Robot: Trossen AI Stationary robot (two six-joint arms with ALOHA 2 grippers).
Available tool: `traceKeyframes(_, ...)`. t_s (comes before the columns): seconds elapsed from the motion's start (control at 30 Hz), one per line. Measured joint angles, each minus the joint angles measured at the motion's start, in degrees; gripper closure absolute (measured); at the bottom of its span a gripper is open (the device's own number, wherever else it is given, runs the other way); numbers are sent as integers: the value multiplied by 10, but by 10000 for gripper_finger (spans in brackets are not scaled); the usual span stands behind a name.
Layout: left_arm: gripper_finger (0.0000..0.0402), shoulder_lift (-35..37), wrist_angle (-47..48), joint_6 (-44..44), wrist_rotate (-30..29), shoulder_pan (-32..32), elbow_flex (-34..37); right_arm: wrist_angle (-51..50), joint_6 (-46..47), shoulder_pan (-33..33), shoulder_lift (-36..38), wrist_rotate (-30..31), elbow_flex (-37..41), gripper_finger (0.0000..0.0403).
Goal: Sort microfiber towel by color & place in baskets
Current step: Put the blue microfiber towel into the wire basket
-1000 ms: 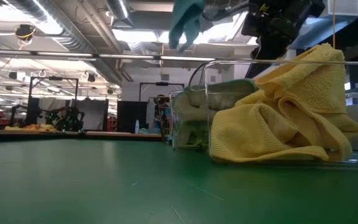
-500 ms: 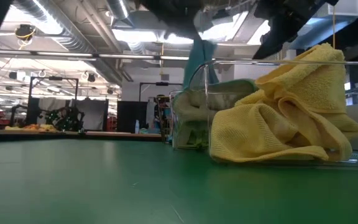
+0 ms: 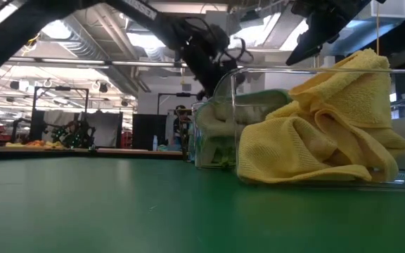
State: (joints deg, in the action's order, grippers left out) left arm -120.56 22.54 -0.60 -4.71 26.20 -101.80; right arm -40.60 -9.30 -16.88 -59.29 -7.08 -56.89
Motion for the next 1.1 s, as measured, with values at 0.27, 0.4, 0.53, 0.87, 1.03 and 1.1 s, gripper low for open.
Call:
traceKeyframes(0.27, 401, -36, 11, 0, 0, 0, 0, 0, 0, 0, 0, 0, 0, 162)
traceKeyframes(0.4, 401, -36, 9, 0, 0, 0, 0, 0, 0, 0, 0, 0, 0, 162)
traceKeyframes(0.53, 401, -36, 9, 1, -1, 0, 0, 0, 0, 0, 0, 0, 0, 162)
traceKeyframes(0.87, 364, -36, 9, 20, -5, -1, 0, 0, 0, 0, 0, 0, 0, 162)
traceKeyframes(1.03, 326, -36, 9, 36, -5, -1, 0, 0, 0, 0, 0, 0, 0, 162)
traceKeyframes(1.1, 307, -36, 9, 42, -5, -1, 0, 0, 0, 0, 0, 0, 0, 162)
